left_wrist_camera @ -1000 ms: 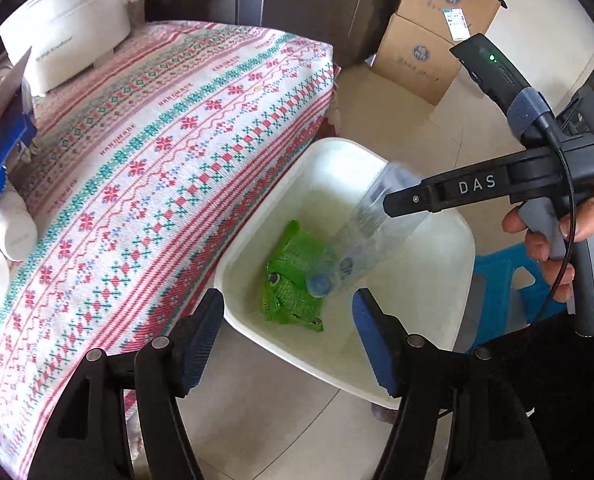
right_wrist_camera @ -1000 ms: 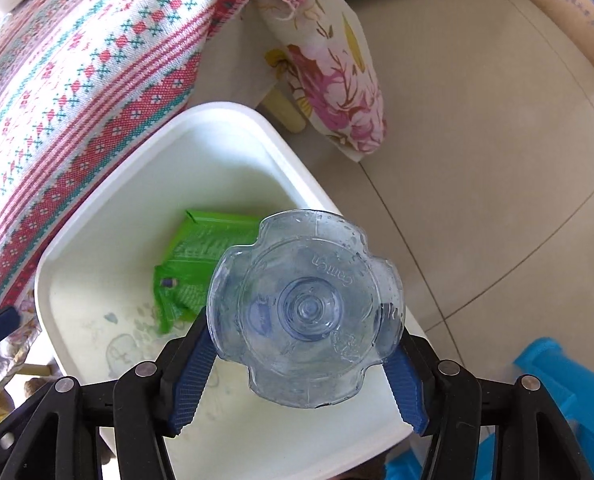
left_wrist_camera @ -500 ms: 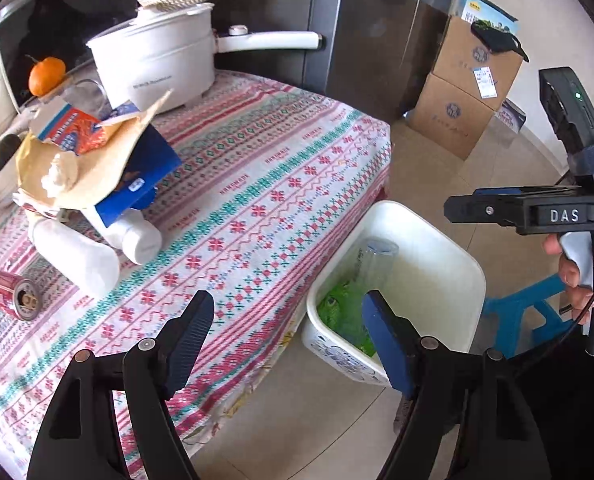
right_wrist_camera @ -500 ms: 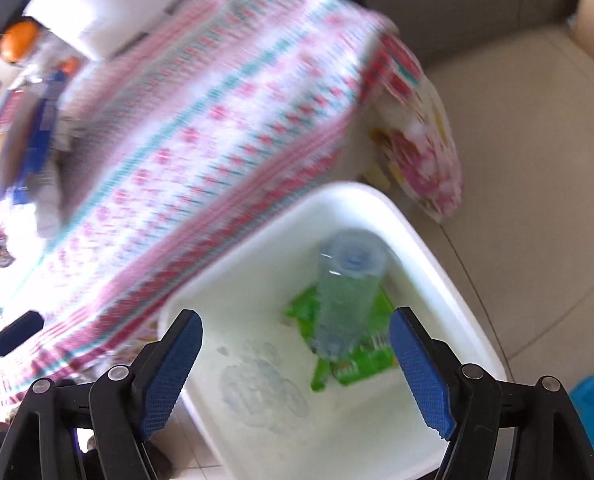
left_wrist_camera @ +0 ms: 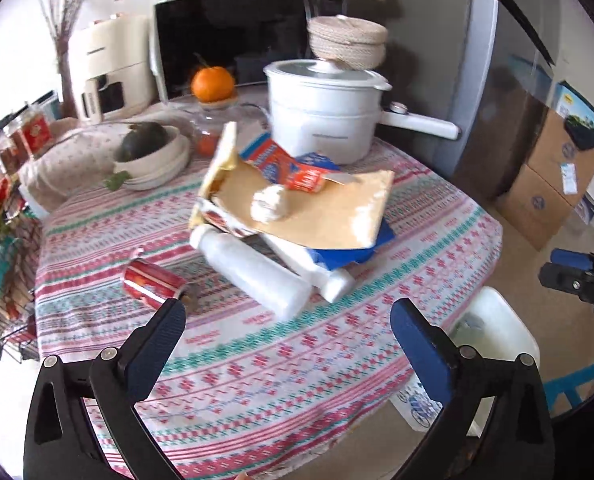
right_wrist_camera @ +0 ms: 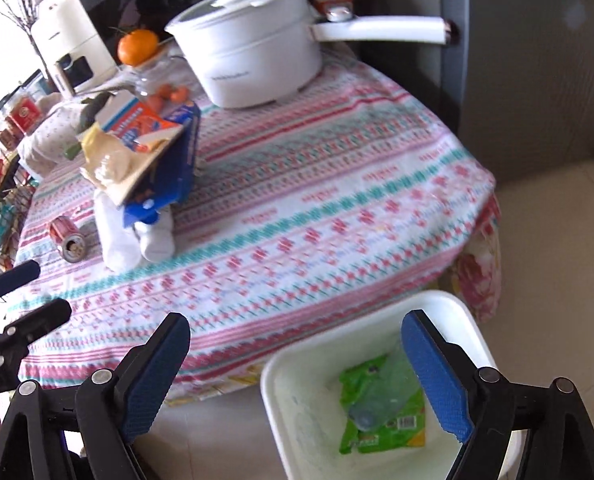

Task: Collect trash
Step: 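Move the left tool to the red can and close on it, then lift the red can with the left tool while the right tool grasps the white bottle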

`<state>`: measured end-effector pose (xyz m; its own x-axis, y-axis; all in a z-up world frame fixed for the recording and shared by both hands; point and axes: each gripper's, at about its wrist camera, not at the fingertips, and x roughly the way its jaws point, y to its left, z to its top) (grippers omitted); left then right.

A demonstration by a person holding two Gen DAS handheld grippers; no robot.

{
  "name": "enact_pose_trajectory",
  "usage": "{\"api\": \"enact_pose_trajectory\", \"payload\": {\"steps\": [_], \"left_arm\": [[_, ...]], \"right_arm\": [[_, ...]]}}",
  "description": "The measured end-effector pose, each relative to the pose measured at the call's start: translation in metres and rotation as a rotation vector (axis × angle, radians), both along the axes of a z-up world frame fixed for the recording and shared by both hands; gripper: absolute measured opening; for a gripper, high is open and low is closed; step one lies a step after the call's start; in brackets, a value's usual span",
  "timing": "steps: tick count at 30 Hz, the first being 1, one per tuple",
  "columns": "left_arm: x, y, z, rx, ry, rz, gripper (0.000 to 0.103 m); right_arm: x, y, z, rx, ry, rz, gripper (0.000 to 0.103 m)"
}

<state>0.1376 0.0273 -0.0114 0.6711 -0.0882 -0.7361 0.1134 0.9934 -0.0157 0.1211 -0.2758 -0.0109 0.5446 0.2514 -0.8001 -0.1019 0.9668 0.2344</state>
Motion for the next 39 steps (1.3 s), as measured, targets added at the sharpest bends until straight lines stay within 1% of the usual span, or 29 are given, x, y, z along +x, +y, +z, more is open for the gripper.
{"api": "enact_pose_trajectory", "payload": {"steps": [3, 5, 6, 7, 9, 12, 16, 17, 18, 19, 20, 21, 23, 29, 30, 32, 34, 36, 39], "left_arm": [[0.014, 0.035, -0.002, 0.027, 0.02, 0.105, 0.103], [0.022, 0.057, -0.006, 0.043, 0.022, 0.149, 0.103], [0.024, 0.067, -0.01, 0.038, 0.017, 0.164, 0.103], [0.029, 0.076, -0.015, 0.028, 0.03, 0.18, 0.103], [0.039, 0.093, -0.028, 0.019, 0.091, 0.223, 0.103], [0.056, 0.109, -0.042, -0.005, 0.143, 0.274, 0.103], [0.08, 0.124, -0.063, -0.079, 0.218, 0.37, 0.103], [0.085, 0.127, -0.071, -0.095, 0.246, 0.399, 0.101], [0.091, 0.131, -0.079, -0.124, 0.272, 0.419, 0.094], [0.096, 0.134, -0.087, -0.158, 0.299, 0.434, 0.091], [0.1, 0.136, -0.093, -0.185, 0.318, 0.454, 0.086], [0.104, 0.138, -0.097, -0.21, 0.326, 0.472, 0.083], [0.111, 0.141, -0.104, -0.236, 0.329, 0.5, 0.08], [0.125, 0.137, -0.118, -0.242, 0.347, 0.525, 0.073], [0.125, 0.136, -0.119, -0.246, 0.35, 0.529, 0.068], [0.125, 0.134, -0.119, -0.238, 0.351, 0.528, 0.066], [0.123, 0.131, -0.118, -0.223, 0.355, 0.514, 0.065], [0.119, 0.13, -0.117, -0.223, 0.363, 0.486, 0.064], [0.107, 0.129, -0.112, -0.239, 0.373, 0.415, 0.063]], "right_arm": [[0.005, 0.018, 0.008, -0.005, -0.026, 0.026, 0.091], [0.009, 0.029, 0.012, 0.001, -0.035, 0.042, 0.091], [0.013, 0.035, 0.013, 0.004, -0.037, 0.051, 0.091], [0.016, 0.041, 0.013, 0.006, -0.037, 0.06, 0.092], [0.022, 0.053, 0.013, 0.006, -0.036, 0.079, 0.092], [0.032, 0.072, 0.011, -0.005, -0.03, 0.106, 0.092], [0.042, 0.095, 0.007, 0.004, -0.016, 0.133, 0.092], [0.045, 0.1, 0.005, 0.007, -0.013, 0.137, 0.092], [0.048, 0.105, 0.004, 0.009, -0.01, 0.14, 0.092], [0.051, 0.11, 0.003, 0.012, -0.006, 0.143, 0.092], [0.054, 0.114, 0.002, 0.015, -0.002, 0.146, 0.092], [0.056, 0.118, 0.0, 0.018, 0.003, 0.149, 0.092], [0.061, 0.125, -0.004, 0.018, 0.011, 0.152, 0.092], [0.068, 0.143, -0.011, 0.012, 0.023, 0.161, 0.092], [0.069, 0.144, -0.012, 0.011, 0.024, 0.163, 0.092], [0.07, 0.148, -0.014, 0.004, 0.027, 0.171, 0.092], [0.069, 0.151, -0.017, -0.01, 0.029, 0.181, 0.092], [0.069, 0.154, -0.02, -0.027, 0.031, 0.184, 0.092], [0.07, 0.156, -0.024, -0.039, 0.035, 0.188, 0.092]]}}
